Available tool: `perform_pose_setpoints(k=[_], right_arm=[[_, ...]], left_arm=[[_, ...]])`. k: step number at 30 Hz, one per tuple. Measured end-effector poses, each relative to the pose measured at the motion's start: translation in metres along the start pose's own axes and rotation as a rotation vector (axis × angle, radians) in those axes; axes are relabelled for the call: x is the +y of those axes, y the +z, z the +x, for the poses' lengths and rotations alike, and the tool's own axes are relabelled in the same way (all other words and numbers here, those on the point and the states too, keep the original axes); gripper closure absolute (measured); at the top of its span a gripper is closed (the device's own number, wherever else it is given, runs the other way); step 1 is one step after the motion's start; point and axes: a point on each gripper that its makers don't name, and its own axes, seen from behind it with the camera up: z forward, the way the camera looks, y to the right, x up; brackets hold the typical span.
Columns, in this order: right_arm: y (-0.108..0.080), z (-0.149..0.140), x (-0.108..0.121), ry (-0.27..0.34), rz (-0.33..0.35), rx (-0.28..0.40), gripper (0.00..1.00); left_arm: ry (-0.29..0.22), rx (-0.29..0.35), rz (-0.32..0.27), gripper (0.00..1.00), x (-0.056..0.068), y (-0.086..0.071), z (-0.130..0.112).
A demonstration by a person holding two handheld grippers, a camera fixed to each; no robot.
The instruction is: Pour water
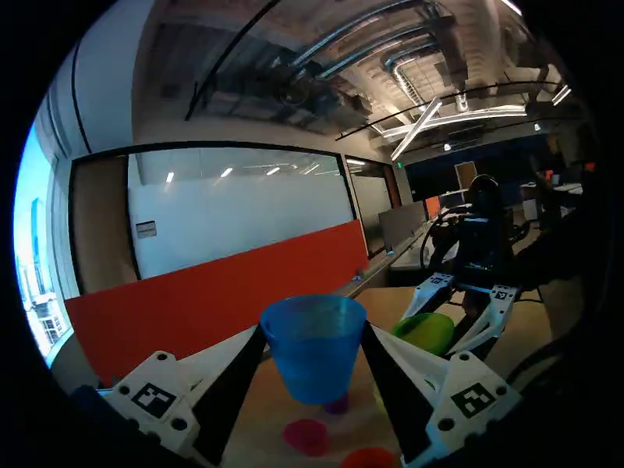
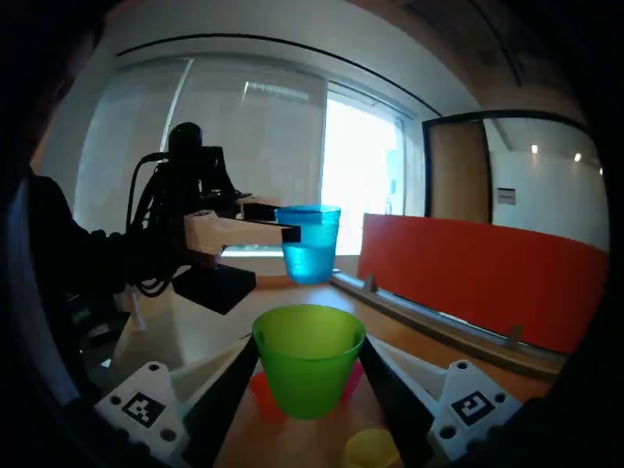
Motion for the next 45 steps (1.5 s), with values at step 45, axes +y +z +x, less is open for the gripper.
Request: perform_pose_setpoints(k=[45], right_arm=[[0.034, 0.004, -0.035, 0.012, 0.105, 0.009, 0.08]], left_arm=[[0.409, 0.034, 0.027, 0.14, 0.009, -0.008, 0.036]])
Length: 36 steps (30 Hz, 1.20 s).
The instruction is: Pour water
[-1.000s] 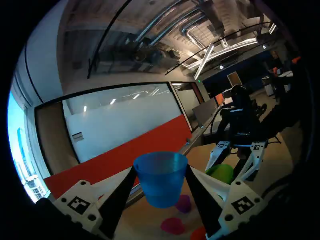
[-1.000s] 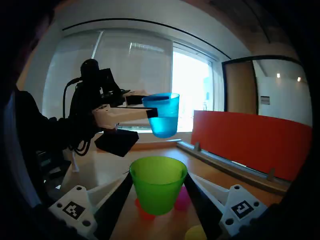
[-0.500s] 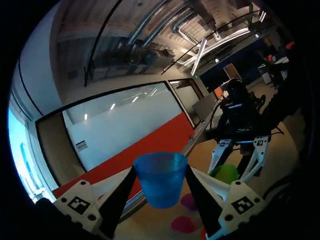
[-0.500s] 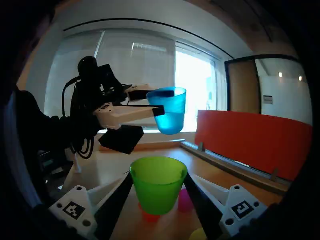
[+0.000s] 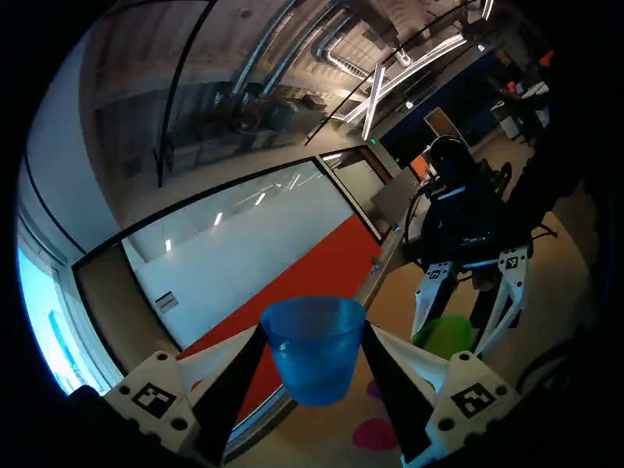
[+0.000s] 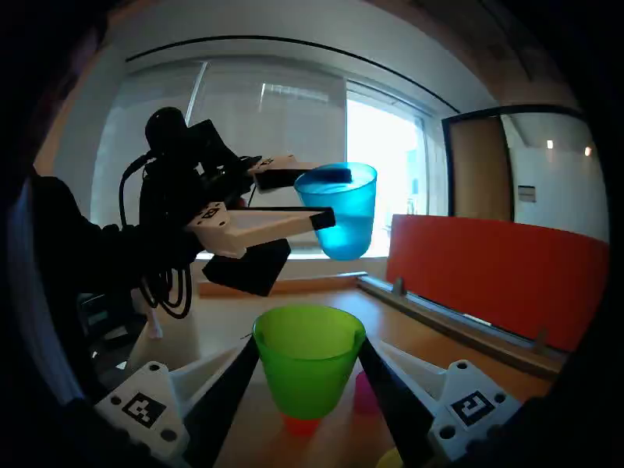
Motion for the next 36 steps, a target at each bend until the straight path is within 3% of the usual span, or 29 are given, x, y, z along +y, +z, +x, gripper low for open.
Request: perform_pose_setpoints(k=[22, 36], right_arm=[[0.0, -0.004, -0.003, 0.009, 0.01, -0.005, 0.09], [-0.001, -0.008, 0.002, 0.017, 0.003, -0.005, 0.09]], left_arm=[[0.209, -0.013, 0.008, 0.14, 0.004, 0.003, 0.003], [0.302, -0.018, 0.0, 0.14, 0.006, 0.011, 0.004]])
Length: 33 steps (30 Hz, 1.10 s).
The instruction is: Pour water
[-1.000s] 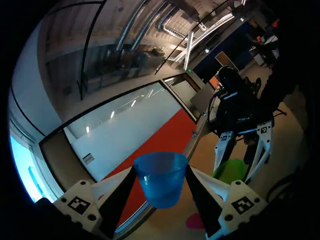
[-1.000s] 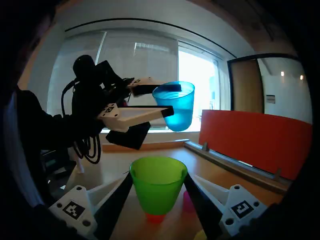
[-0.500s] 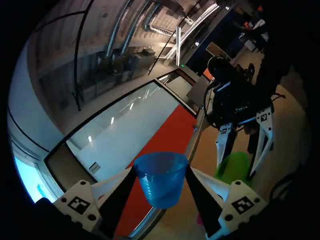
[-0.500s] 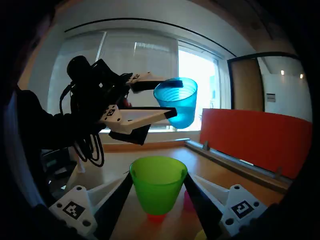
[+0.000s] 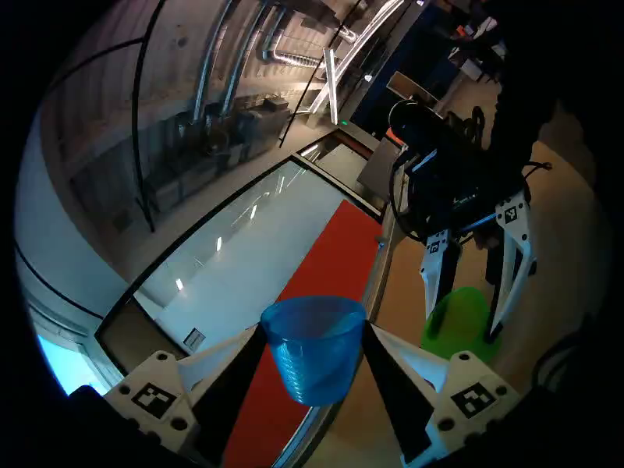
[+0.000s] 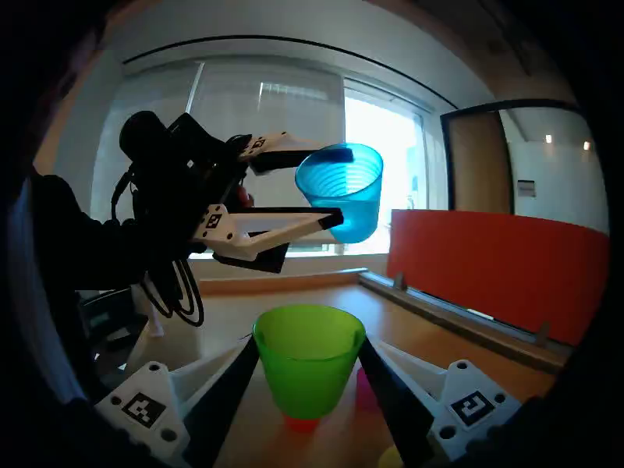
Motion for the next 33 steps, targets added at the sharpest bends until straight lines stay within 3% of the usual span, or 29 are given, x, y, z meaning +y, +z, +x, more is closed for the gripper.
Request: perform_pose_setpoints(k=[21, 33], right_arm=[[-0.0035, -0.0031, 0.003, 0.003, 0.002, 0.007, 0.09], [-0.002, -0.0017, 0.0024, -0.001, 0.001, 0.002, 0.09]], left_arm=[[0.123, -0.01, -0.006, 0.14, 0.0046, 0.0038, 0.0026], [0.162, -0.007, -0.008, 0.14, 0.0084, 0.0065, 0.0078]])
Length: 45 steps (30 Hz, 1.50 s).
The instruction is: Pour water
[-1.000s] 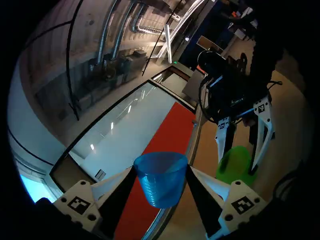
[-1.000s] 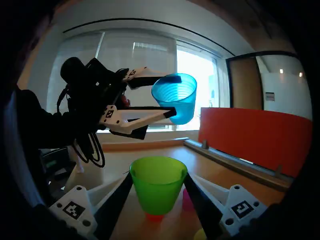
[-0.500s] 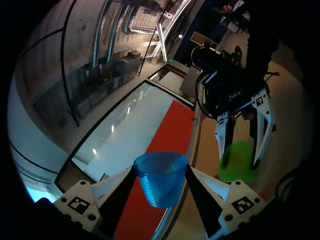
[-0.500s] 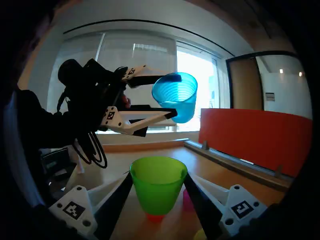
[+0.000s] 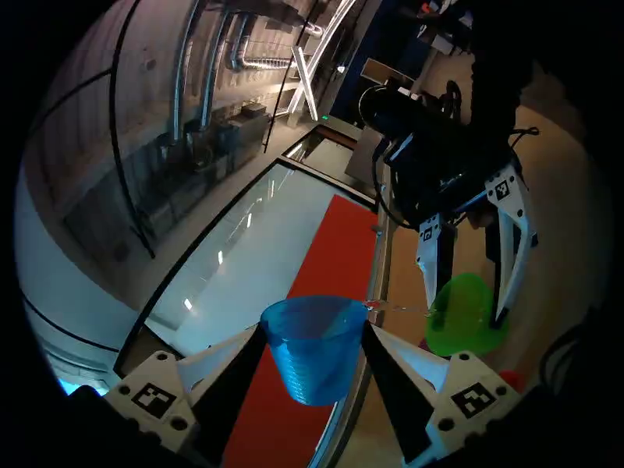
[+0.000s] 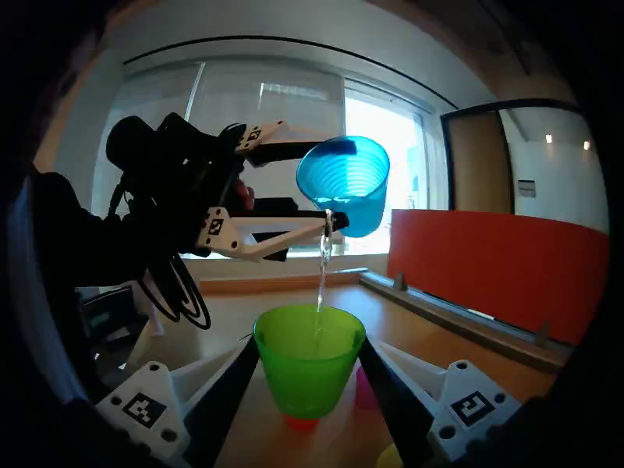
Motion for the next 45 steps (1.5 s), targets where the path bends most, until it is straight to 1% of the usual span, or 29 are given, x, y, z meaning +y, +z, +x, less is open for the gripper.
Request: perform_pose_setpoints(k=[27, 45], right_arm=[[-0.003, 0.002, 0.0, -0.009, -0.002, 0.008, 0.09], [-0.006, 0.003, 0.002, -0.014, -0.008, 0.008, 0.09]], left_arm=[[0.07, 0.008, 0.013, 0.14, -0.007, -0.001, 0.008], [0.124, 0.012, 0.014, 0.14, -0.007, -0.002, 0.015]])
